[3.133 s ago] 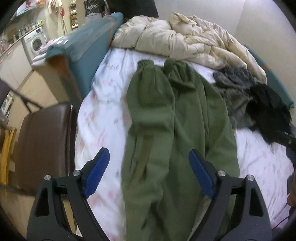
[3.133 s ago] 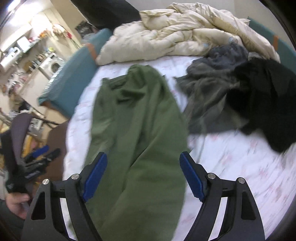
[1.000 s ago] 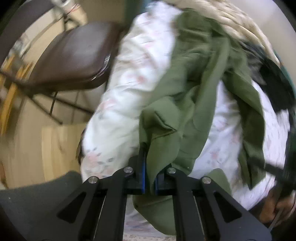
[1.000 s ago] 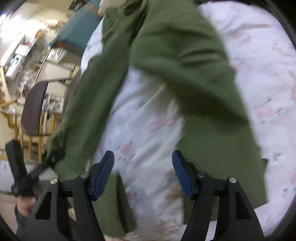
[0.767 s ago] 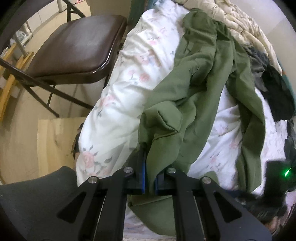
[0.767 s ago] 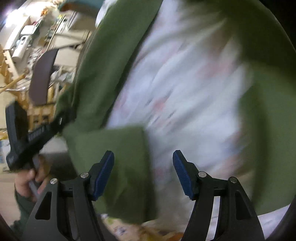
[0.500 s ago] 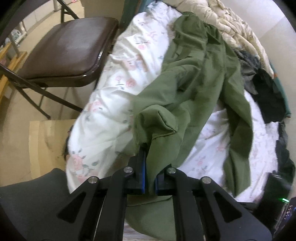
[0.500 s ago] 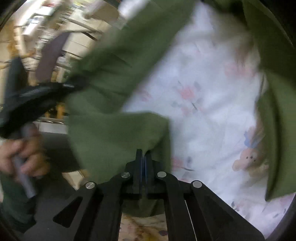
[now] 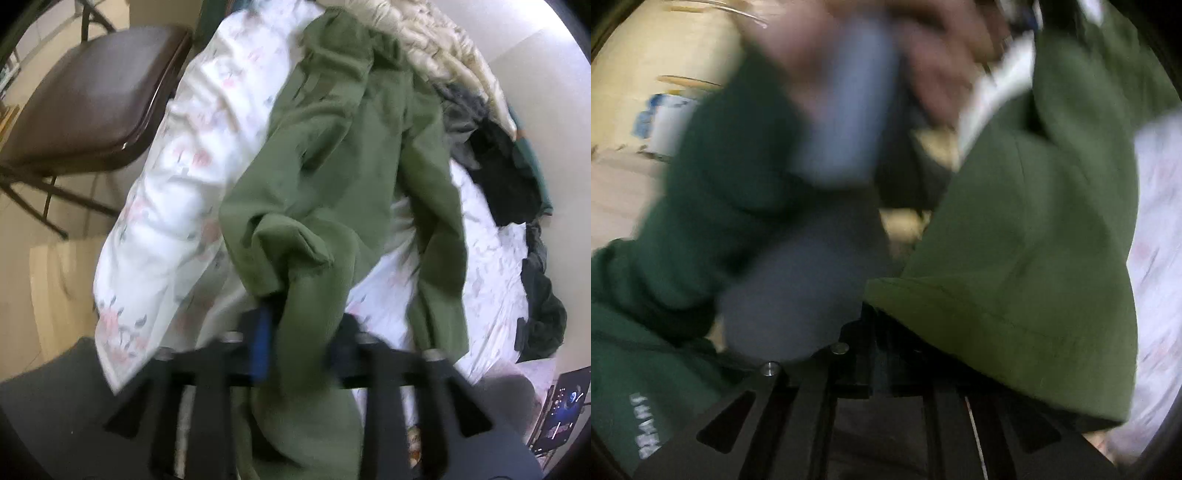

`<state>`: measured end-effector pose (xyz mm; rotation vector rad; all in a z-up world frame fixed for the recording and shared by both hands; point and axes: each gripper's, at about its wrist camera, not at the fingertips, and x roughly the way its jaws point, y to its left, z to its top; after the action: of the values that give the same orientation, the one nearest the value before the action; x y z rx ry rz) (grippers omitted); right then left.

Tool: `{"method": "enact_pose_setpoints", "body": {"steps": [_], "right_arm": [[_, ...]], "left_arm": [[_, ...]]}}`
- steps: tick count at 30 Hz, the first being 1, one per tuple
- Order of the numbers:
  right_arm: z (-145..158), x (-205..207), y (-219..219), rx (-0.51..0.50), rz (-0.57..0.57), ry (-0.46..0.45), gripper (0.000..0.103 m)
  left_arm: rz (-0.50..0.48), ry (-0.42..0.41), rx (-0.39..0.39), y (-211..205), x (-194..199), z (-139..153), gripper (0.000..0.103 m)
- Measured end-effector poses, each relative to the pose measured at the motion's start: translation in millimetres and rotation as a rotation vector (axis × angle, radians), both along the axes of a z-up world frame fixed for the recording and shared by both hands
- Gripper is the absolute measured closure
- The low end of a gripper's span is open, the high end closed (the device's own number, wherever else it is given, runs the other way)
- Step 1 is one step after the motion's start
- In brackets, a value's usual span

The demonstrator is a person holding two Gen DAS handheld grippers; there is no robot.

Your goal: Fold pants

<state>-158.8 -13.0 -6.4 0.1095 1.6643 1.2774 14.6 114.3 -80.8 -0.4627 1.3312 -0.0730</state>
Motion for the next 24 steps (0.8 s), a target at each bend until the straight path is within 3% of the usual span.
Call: {"method": "enact_pose_setpoints", "body": {"steps": [1, 2, 4, 6, 9, 12, 17, 22, 24], "right_arm": [[-9.2, -1.1, 3.9, -0.035, 0.011, 0.032, 0.074], [-17.9, -3.1, 5.5, -0.072, 0.029, 0.059, 0.050], [-18.1, -2.1, 1.4, -0.098, 0.040, 0.053, 0.027], [-5.9, 7.1, -10.3, -0.053, 0.017, 0.053, 0.026], [13.9, 46.6, -43.7, -0.013, -0.118, -0.021, 0.026], [15.4, 110.4, -87.1, -0.003, -0.386, -0.072, 0.026], [-32.8, 189.5, -121.9, -0.074, -0.706, -0.060, 0.032], [-95.0, 218.7, -108.6, -0.107, -0.834, 0.048, 0.032], [-108.4, 218.2, -87.8, -0.101, -0.833, 0.082, 0.039]], "left_arm": [[0.009, 0.006, -0.002, 2.8, -2.2, -0.4, 0.049], [0.020, 0.005, -0.002, 4.6, -3.8, 0.7, 0.042], [0.034, -0.026, -0.007, 8.2, -6.7, 9.5, 0.033], [0.052, -0.064, -0.008, 11.3, -6.8, 19.2, 0.028], [0.121, -0.121, 0.025, 21.3, -6.1, 31.8, 0.026], [0.236, -0.109, 0.061, 41.3, -5.4, 27.1, 0.025], [0.289, -0.046, 0.059, 49.6, -5.3, 7.4, 0.025], [0.269, -0.030, 0.086, 45.9, -4.7, 2.4, 0.026], [0.264, -0.023, 0.085, 45.2, -4.3, 0.7, 0.025]]}}
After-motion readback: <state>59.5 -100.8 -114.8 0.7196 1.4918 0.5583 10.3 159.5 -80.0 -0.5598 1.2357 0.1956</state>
